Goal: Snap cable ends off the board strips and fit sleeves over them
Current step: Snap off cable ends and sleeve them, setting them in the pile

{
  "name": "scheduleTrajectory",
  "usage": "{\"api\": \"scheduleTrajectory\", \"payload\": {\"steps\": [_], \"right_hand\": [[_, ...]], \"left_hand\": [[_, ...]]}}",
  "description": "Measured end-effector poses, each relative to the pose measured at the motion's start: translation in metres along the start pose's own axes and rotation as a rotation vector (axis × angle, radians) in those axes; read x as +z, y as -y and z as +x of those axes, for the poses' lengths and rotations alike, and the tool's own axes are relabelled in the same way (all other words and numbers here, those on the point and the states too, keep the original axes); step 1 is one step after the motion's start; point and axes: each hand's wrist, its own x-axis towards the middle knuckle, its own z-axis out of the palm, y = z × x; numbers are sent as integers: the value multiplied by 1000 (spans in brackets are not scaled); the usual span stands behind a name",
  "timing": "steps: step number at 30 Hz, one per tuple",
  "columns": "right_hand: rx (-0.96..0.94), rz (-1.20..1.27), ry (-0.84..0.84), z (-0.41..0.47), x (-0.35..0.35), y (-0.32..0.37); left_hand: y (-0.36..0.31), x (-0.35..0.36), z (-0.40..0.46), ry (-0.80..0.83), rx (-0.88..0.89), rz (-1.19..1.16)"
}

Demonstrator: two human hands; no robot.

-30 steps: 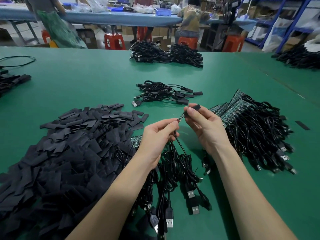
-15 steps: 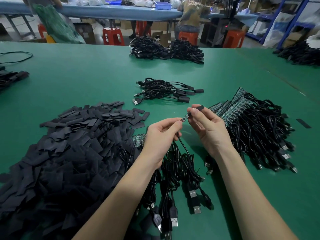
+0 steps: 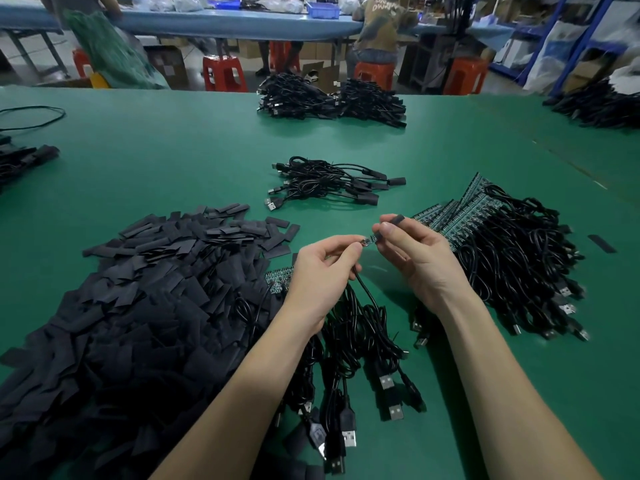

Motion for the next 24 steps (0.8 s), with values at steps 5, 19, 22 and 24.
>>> {"api": "scheduleTrajectory", "payload": {"steps": [5,19,22,24], "right_hand": [[71,69,46,0,-1,1],[104,179,-16,7,6,-4],[85,126,-57,8,6,0],[38,33,-54,8,6,5]], "left_hand": [[-8,-10,9,64,53,154],[-30,-17,8,155,170,235],[-34,-15,7,174,183,328],[-34,-12,5,173,151,364]]}}
